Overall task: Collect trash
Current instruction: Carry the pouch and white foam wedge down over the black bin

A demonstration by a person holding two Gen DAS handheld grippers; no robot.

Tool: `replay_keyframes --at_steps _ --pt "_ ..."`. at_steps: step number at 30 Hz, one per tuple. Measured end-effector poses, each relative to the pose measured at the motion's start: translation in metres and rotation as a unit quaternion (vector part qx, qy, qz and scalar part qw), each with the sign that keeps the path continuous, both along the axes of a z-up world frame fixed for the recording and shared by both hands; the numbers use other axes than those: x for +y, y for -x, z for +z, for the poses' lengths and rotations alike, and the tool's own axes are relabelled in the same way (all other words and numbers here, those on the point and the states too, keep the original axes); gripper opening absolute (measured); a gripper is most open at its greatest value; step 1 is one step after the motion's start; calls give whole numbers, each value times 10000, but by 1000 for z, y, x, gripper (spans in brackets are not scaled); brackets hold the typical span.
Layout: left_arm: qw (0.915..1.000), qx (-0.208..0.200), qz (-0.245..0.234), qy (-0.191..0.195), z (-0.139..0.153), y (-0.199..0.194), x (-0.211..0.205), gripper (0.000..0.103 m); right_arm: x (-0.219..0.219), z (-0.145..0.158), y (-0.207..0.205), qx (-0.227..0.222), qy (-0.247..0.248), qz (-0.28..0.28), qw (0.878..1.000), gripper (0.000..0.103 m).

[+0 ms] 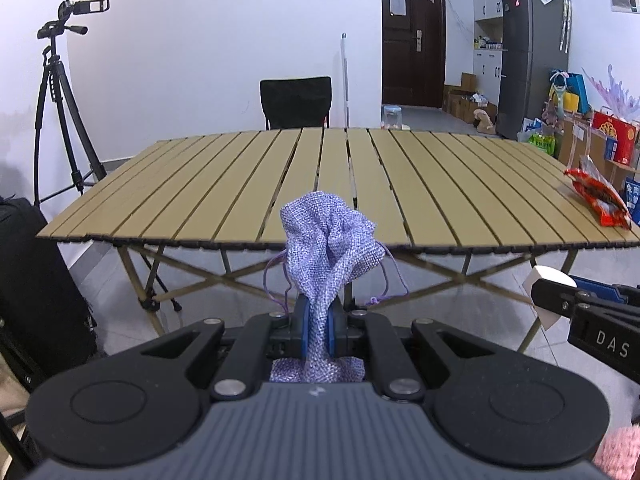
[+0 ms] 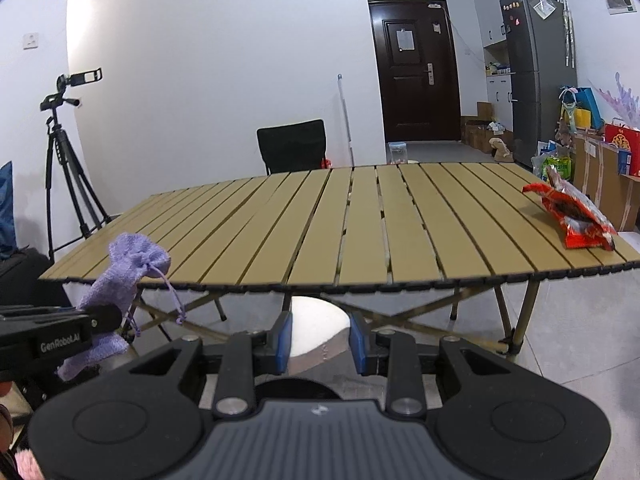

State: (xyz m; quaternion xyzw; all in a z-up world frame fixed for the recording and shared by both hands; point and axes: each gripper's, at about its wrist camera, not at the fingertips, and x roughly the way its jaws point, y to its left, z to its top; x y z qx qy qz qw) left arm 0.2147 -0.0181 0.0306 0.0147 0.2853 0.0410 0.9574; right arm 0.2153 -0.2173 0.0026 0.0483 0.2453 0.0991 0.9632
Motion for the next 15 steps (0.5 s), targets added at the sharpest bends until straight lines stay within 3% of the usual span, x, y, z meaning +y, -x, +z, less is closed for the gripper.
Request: replay_keyframes --at_steps 15 --pt "9990 447 32 -70 -49 38 6 9 12 -40 36 429 111 158 9989 29"
